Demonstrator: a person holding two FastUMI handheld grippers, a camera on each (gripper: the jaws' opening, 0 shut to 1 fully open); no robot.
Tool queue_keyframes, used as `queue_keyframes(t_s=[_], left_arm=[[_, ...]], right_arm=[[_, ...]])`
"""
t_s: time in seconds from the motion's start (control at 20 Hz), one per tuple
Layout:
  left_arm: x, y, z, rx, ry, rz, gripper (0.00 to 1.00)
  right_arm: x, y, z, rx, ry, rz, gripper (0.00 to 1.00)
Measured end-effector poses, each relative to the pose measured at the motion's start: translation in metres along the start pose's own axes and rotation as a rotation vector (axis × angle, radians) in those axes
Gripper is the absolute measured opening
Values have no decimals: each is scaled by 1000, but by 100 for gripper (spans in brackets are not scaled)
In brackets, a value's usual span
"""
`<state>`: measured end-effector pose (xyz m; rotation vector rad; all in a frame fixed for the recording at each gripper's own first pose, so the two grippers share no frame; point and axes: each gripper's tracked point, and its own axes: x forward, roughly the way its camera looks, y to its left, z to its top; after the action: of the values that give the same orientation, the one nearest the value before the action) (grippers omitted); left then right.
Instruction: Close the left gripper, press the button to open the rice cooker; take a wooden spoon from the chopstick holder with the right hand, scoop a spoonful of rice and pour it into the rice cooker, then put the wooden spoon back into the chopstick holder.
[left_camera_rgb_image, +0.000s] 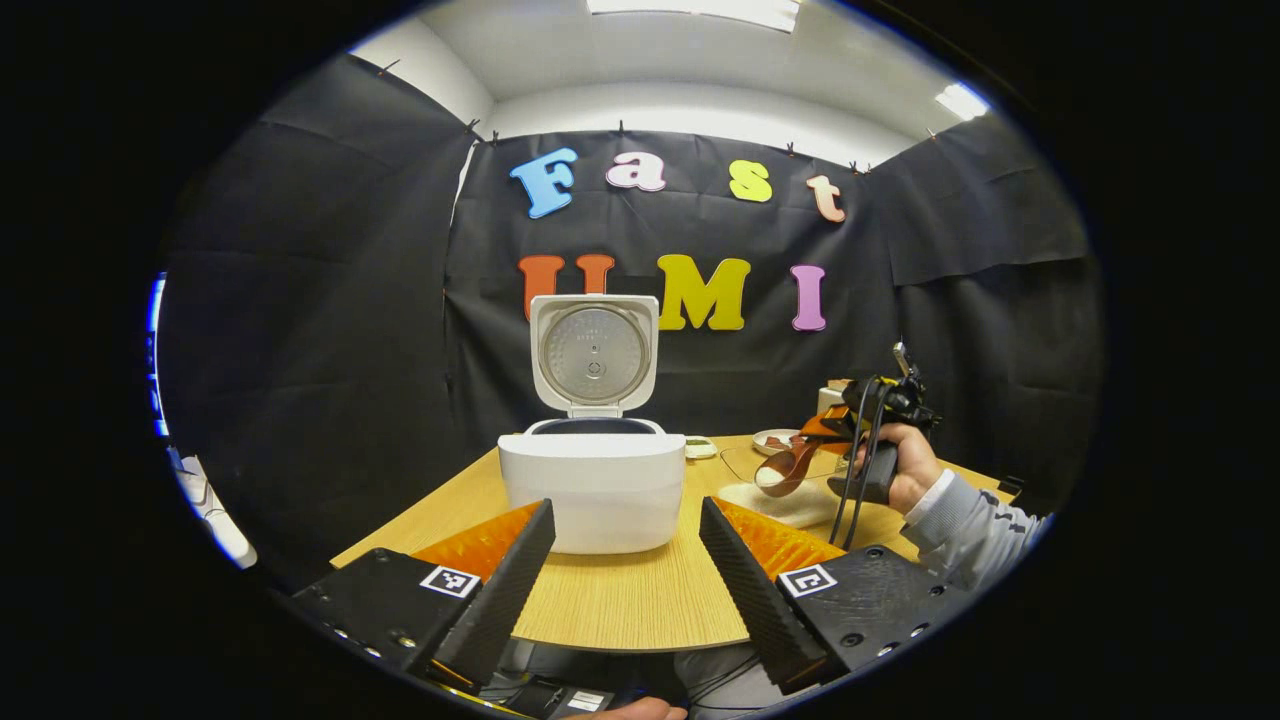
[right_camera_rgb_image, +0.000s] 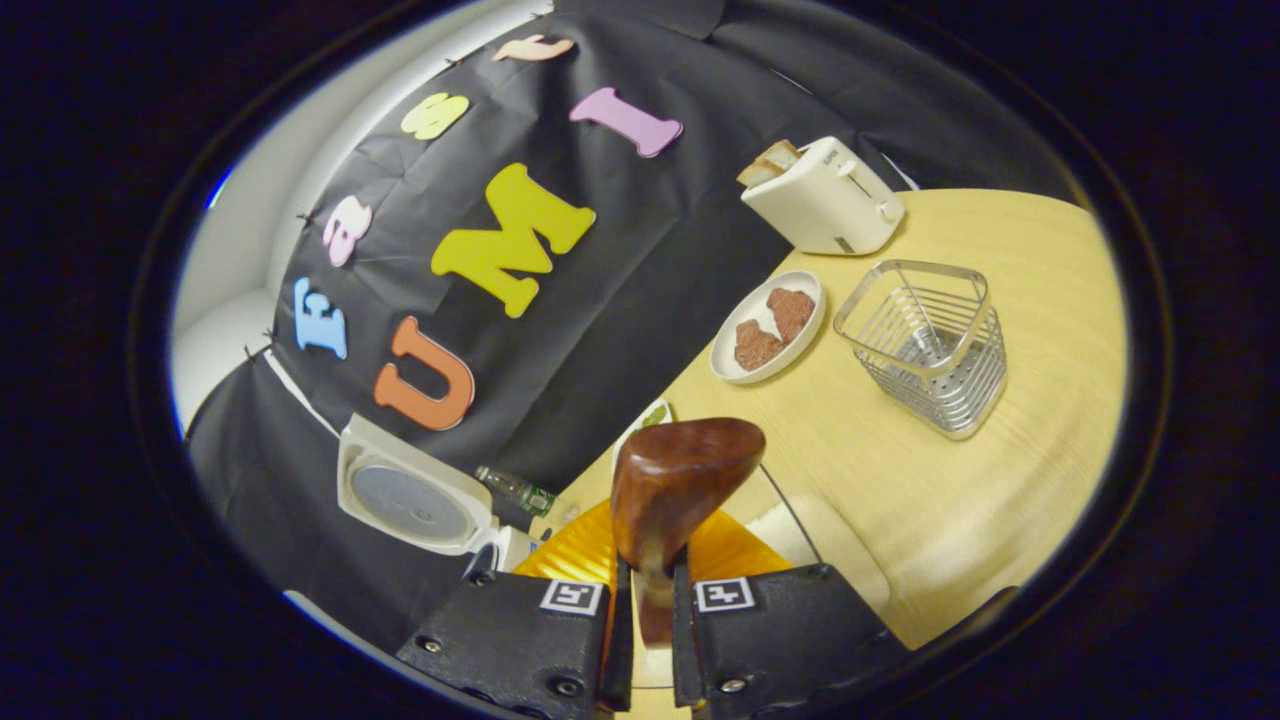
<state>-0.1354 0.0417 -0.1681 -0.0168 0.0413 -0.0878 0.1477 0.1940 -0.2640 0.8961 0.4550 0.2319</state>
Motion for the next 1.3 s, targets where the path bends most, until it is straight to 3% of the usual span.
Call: queue_keyframes(t_s=[0.25, 0.65, 1.05, 1.3], left_arm=[[3, -3, -4, 6, 5, -9, 93], [-6, 11, -8, -15, 17, 7, 93], [-33, 46, -9, -5, 24, 48, 93], [-45, 63, -13, -11, 20, 57, 93]], right_arm=[[-6, -14, 4, 321, 30, -2, 20], [-23, 45, 5, 507, 66, 172, 20], [-17, 128, 3, 435, 25, 259, 20], [0, 190, -27, 254, 44, 305, 20]])
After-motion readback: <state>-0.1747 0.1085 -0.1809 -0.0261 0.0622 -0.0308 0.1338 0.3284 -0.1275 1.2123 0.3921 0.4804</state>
